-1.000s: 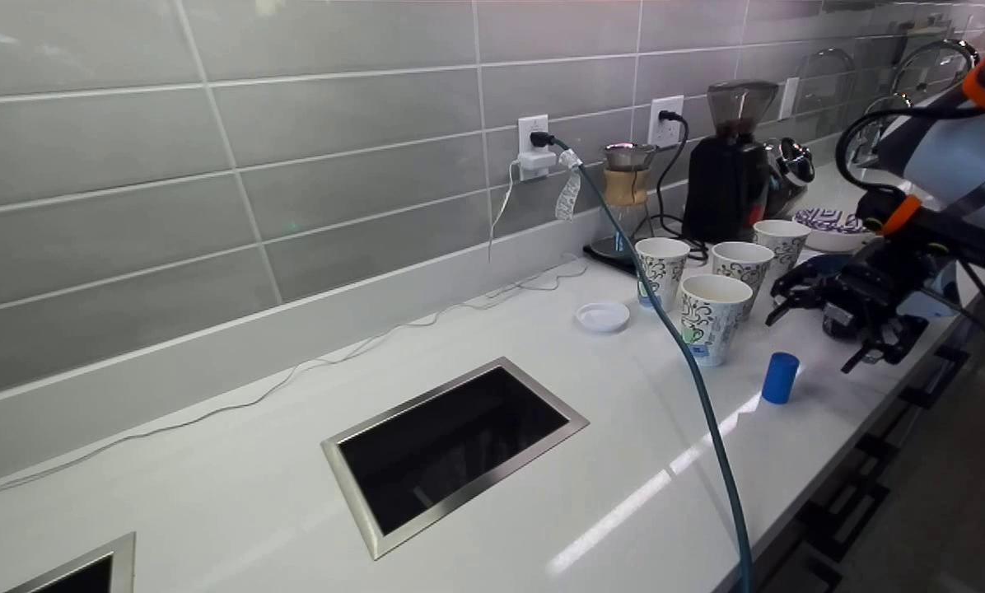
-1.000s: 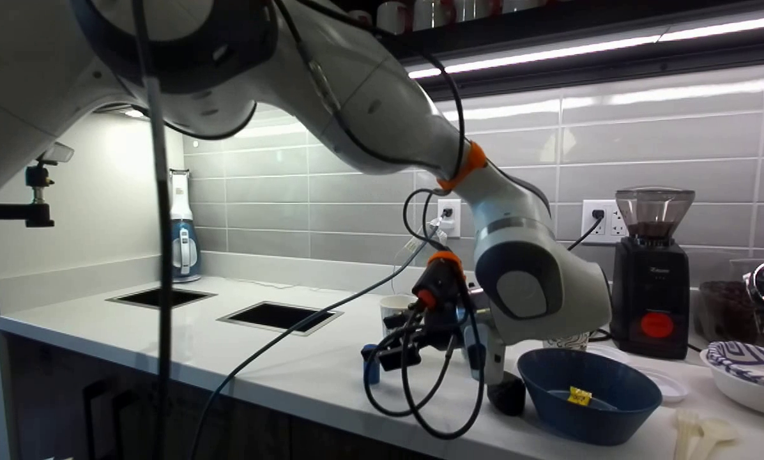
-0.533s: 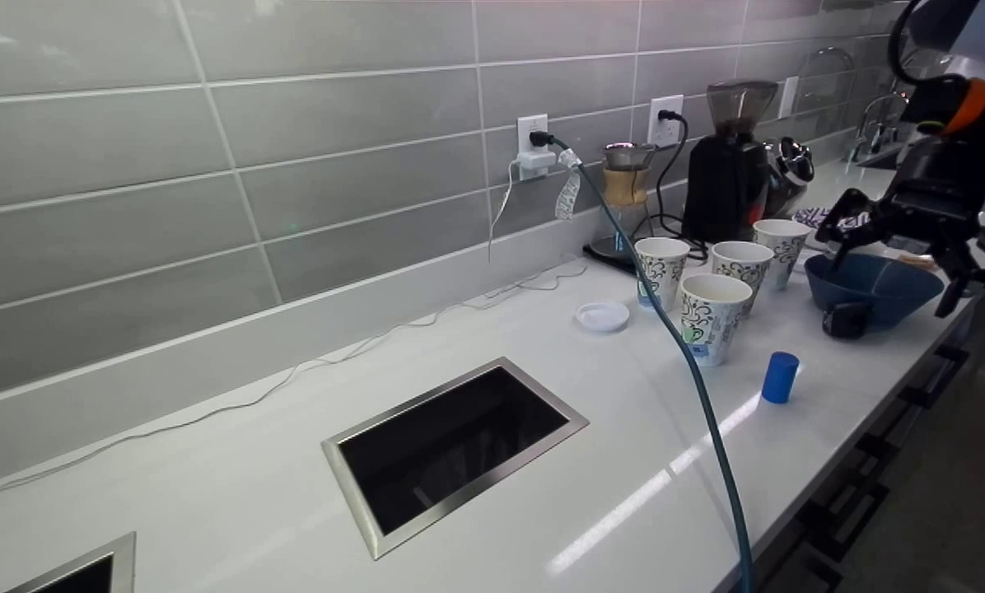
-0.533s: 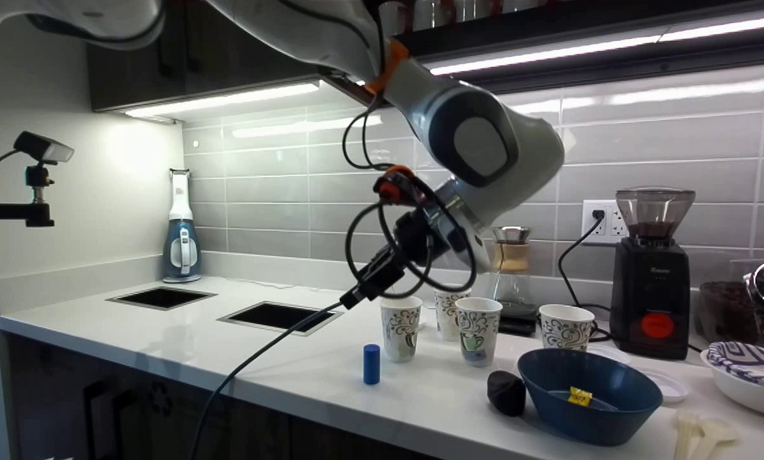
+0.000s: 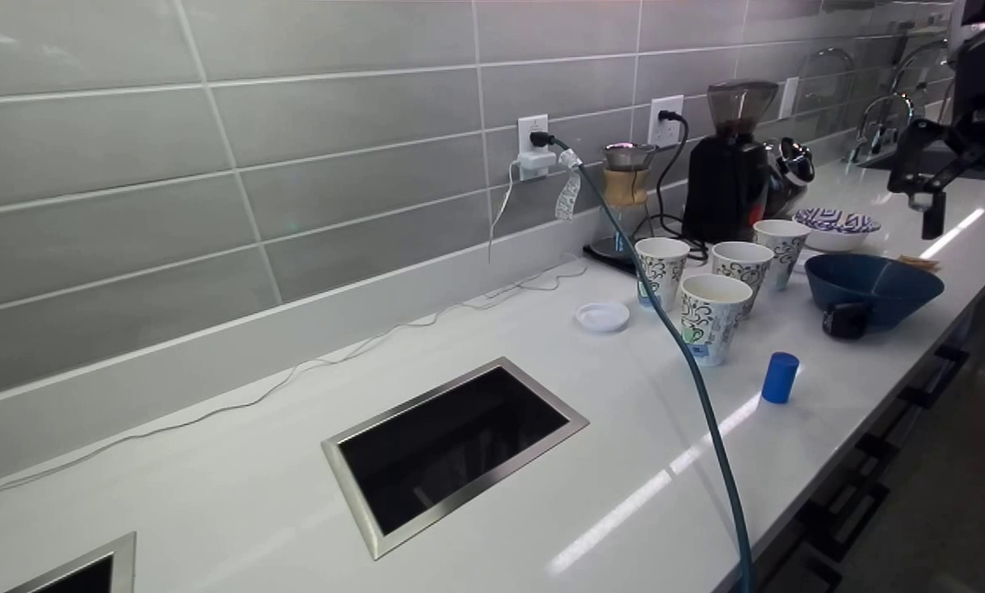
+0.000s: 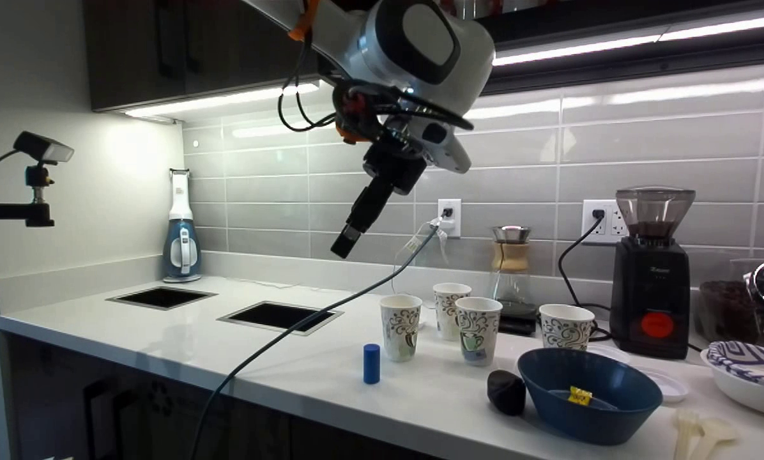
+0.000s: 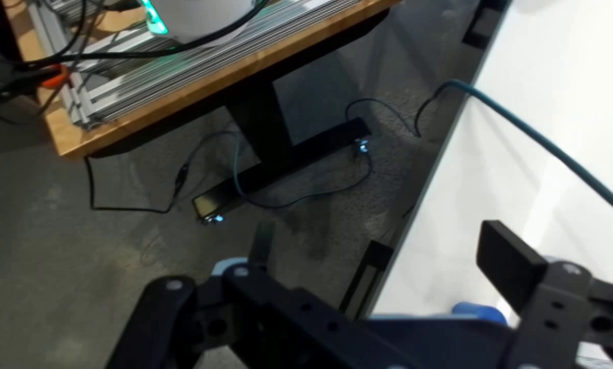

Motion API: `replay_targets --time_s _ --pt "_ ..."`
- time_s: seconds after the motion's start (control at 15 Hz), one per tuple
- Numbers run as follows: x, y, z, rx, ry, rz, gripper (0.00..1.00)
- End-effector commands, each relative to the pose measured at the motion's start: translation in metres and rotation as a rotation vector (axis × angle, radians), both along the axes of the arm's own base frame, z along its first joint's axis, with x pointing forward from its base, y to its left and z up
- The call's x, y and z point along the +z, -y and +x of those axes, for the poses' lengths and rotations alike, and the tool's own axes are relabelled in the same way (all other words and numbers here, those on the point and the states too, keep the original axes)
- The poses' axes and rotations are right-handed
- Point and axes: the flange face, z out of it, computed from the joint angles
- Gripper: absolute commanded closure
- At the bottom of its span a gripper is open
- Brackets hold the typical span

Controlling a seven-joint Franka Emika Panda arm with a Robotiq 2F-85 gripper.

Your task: Position the blue cylinder upright

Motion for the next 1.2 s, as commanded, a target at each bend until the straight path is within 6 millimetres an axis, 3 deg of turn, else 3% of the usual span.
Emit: replay_targets --time_s 0.0,0.07,0.4,0.87,1.13 --pt "0.016 -0.011 -0.019 0.113 0.038 -0.162 0.0" --pt "0.009 -0.004 -0.005 0.059 0.009 -0.084 0.0" --pt "0.016 -0.011 -0.013 0.103 0.02 -0.136 0.0" --pt "0.023 -0.04 0.017 0.327 0.372 -0.085 0.0" --pt "0.009 -0.044 0.033 0.433 0.56 -0.088 0.0"
